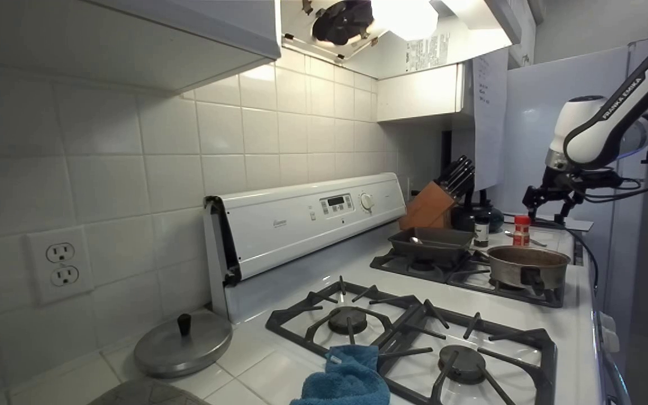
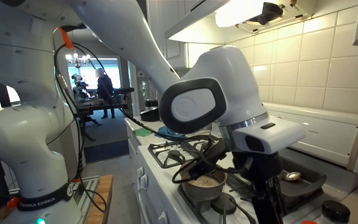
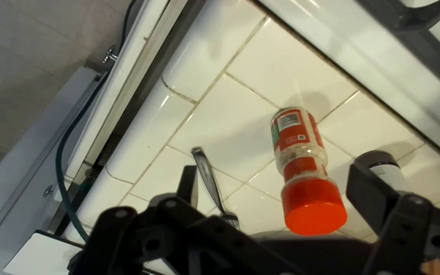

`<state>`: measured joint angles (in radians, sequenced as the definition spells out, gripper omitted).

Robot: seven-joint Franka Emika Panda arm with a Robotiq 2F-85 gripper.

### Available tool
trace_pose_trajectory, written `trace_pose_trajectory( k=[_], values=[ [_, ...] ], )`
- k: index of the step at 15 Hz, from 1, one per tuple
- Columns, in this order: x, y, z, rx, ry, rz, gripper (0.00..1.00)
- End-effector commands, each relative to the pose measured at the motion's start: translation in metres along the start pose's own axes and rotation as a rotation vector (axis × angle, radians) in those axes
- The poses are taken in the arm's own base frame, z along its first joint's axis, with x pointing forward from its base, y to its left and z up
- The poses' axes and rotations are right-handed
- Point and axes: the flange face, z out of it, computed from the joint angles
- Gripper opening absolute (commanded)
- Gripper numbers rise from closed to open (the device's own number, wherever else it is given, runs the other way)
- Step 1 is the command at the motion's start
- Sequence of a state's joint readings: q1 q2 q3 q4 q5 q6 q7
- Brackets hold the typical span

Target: Pour some of the contents of the orange bottle into the pot

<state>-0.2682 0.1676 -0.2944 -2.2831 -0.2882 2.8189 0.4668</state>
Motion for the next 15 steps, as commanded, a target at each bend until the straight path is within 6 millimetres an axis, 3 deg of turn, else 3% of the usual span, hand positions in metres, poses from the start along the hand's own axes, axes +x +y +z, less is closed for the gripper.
trace_pose_trajectory(
  k=[1,5,6,9,15],
  values=[
    [0.012,-0.007,0.029,-0.047,0.025,-0.009,1.0],
    [0.013,-0.029,0.039,-0.053,0.015,0.002,1.0],
    [0.007,-0.016,0.035,-0.045,0.007,-0.019,1.0],
    [0.007,-0.03,0.038,-0.044,0.011,-0.021,1.0],
    [0.01,-0.022,0.047,-0.078,0.086,-0.07,1.0]
  ],
)
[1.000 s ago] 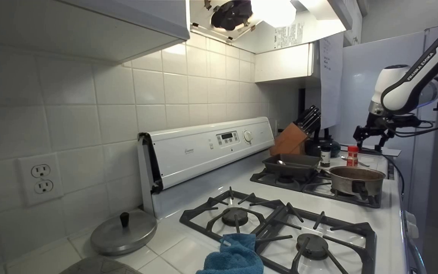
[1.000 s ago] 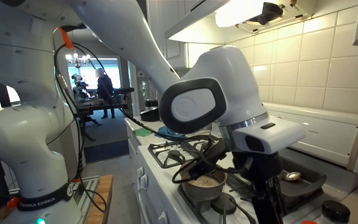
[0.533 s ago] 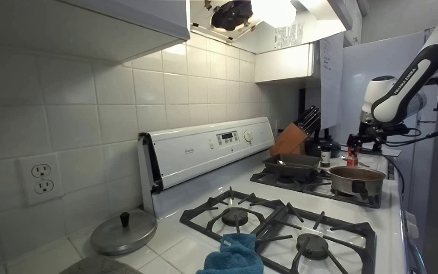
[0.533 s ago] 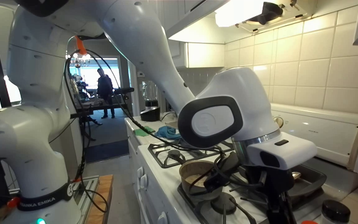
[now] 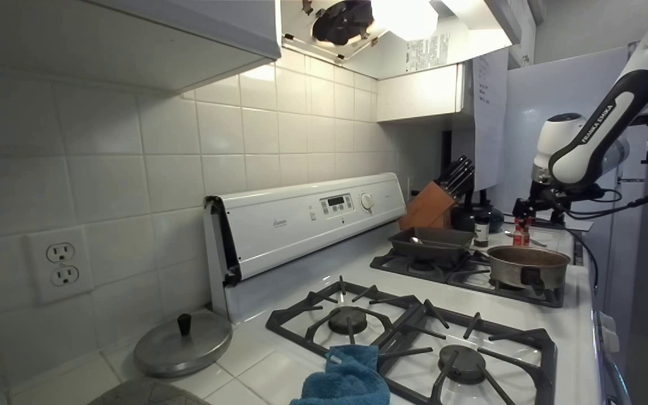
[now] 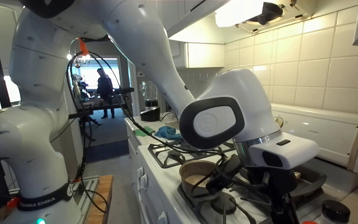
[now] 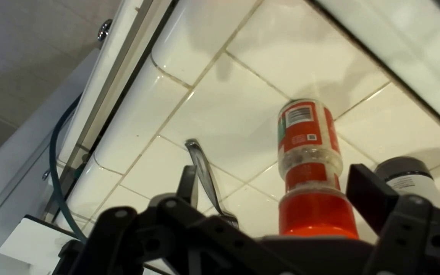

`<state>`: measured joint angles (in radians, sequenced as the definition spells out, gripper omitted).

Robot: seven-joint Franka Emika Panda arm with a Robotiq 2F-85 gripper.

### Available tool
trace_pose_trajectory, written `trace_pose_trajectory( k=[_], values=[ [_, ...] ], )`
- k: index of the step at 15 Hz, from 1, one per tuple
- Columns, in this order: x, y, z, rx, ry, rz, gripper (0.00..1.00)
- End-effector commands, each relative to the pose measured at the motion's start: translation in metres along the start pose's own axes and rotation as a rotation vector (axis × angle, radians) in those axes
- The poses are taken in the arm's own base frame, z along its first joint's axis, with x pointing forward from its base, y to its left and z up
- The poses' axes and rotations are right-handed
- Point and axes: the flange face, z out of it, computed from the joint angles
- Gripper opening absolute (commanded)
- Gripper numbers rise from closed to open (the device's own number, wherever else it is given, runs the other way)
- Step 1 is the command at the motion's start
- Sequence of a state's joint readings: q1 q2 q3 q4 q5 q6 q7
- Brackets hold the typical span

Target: Pour some of the contents of the orange bottle into the pot

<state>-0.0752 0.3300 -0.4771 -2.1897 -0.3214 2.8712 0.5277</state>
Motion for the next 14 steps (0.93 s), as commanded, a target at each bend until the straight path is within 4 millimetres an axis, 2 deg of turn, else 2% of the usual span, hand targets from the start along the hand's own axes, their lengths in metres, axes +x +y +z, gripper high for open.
trace_pose_trajectory(
  k=[1,9,13,14],
  values=[
    [0.0,-0.001,0.01,0.004,0.081,-0.037,1.0],
    [-0.013,-0.021,0.034,0.044,0.122,-0.086,1.0],
    [-0.008,-0.015,0.045,-0.021,0.198,-0.141,1.0],
    [-0.008,-0.014,0.047,-0.03,0.204,-0.15,0.95]
  ],
)
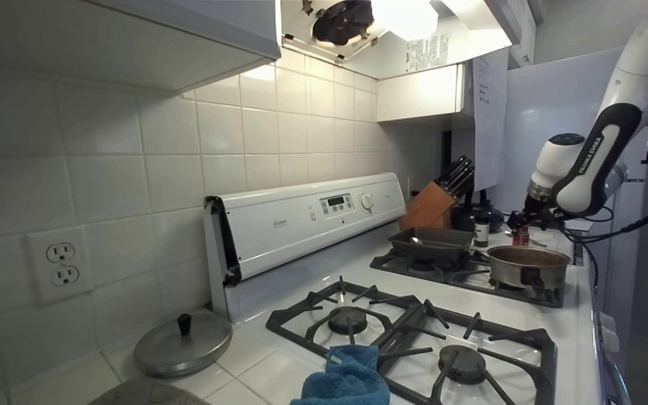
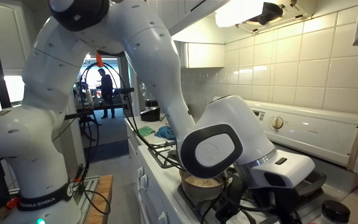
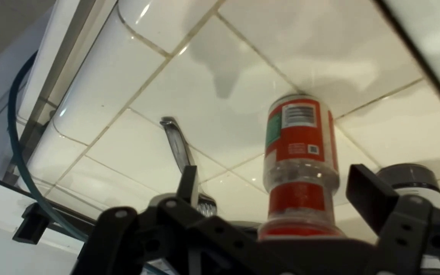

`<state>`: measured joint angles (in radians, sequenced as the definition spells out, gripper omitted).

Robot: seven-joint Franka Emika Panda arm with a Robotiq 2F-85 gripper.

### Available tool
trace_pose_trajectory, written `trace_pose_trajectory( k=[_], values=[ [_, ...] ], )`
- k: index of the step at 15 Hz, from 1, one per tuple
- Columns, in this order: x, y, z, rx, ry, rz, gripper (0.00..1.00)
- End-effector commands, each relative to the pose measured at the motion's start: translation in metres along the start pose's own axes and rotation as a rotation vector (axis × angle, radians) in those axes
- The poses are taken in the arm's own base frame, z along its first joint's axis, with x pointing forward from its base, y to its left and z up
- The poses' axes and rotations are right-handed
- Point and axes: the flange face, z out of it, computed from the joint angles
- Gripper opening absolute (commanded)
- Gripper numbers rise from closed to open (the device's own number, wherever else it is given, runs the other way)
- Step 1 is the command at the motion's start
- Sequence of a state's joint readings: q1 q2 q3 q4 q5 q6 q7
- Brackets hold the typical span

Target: Pour some of the contents of the orange bottle into the pot

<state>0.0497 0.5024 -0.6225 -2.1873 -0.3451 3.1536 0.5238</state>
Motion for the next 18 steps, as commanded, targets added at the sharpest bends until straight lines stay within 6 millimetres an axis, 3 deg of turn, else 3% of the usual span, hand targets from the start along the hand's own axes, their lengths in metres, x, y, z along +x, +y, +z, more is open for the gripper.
trace_pose_trajectory(
  k=[1,3,7,9,18],
  values=[
    [0.001,-0.001,0.011,-0.039,0.049,-0.052,0.72],
    [-0.004,-0.003,0.013,-0.038,0.051,-0.063,0.68],
    [-0.007,-0.012,0.016,-0.008,0.039,-0.075,0.38],
    [-0.005,-0.017,0.006,0.025,0.038,-0.114,0.26],
    [-0.013,-0.024,-0.062,0.117,0.032,-0.478,0.23]
  ],
)
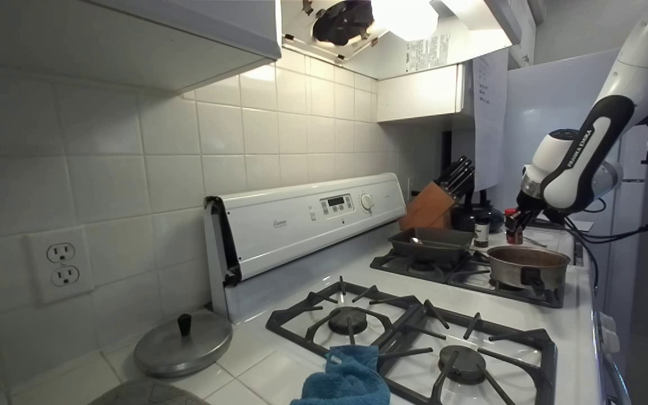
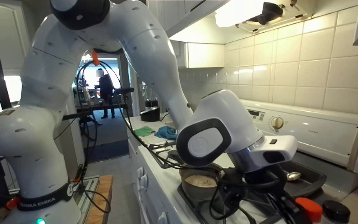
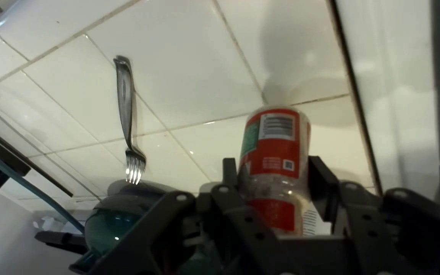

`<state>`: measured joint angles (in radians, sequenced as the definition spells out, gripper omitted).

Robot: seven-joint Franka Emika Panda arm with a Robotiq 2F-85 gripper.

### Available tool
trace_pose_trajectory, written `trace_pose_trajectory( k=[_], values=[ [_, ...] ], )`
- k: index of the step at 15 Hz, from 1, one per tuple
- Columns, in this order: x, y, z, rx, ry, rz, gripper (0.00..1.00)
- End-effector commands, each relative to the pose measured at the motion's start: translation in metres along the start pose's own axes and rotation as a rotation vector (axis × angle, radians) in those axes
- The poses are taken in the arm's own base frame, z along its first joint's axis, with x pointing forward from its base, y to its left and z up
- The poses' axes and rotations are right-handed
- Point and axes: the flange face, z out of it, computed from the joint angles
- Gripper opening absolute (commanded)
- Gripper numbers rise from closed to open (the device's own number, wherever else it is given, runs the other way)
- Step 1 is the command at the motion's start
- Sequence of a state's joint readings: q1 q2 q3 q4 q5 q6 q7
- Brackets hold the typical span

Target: Pour some of the contents of the orange bottle into the pot

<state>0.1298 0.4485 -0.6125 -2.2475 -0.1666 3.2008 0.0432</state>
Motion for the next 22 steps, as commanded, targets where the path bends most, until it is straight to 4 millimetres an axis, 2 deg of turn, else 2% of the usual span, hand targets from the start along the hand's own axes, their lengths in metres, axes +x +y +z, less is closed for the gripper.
trace_pose_trajectory(
  k=[1,5,11,17,22],
  values=[
    [-0.012,0.0,-0.042,0.057,-0.02,-0.184,0.23],
    [-0.015,-0.001,-0.068,0.078,-0.052,-0.404,0.23],
    [-0.001,0.005,-0.105,0.069,-0.089,-0.729,0.23],
    [0.012,-0.036,-0.134,0.132,-0.102,-1.044,0.23],
    [0.016,-0.077,-0.145,0.134,-0.119,-1.324,0.23]
  ],
)
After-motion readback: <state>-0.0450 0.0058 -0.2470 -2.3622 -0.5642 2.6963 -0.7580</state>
